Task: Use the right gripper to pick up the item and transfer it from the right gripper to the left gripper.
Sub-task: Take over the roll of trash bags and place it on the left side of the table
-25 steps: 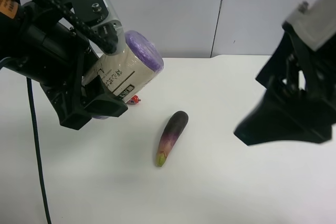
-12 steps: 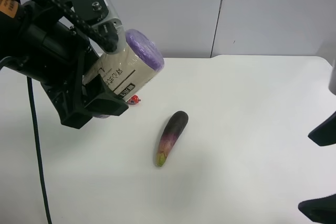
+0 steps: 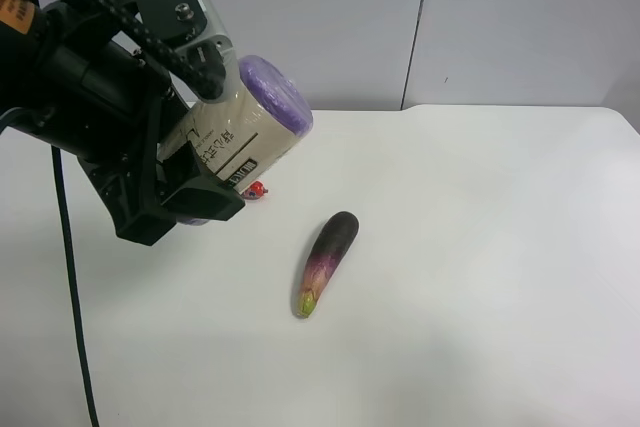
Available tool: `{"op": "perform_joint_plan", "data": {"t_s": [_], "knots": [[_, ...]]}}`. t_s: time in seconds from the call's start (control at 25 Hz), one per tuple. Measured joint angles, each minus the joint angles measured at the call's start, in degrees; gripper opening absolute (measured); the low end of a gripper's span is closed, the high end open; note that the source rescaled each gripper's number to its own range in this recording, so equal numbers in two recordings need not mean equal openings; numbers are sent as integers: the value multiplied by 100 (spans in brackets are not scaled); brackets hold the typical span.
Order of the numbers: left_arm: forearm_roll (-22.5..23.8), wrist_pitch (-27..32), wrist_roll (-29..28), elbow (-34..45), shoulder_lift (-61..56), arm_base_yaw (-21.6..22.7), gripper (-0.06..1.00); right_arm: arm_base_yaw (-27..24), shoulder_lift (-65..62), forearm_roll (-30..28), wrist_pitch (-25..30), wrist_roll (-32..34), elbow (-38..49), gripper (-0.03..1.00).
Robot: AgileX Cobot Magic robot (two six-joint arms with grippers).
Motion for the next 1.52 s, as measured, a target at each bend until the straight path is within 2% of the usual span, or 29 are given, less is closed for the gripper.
{"op": "perform_joint_plan", "data": {"t_s": [0.28,0.68,0.8,1.08,1.52], "knots": [[0,0,0,0,0,0,0,0,-960,-366,-52,528,17,99],[0,0,0,0,0,0,0,0,-985,-366,-73,586,17,99],[0,0,0,0,0,0,0,-143,-990,-366,-73,586,17,99],[0,0,0,0,0,0,0,-1263,-990,-366,-73,586,17,99],[0,0,0,0,0,0,0,-3455,-1467,-362,-73,592,17,99]]}}
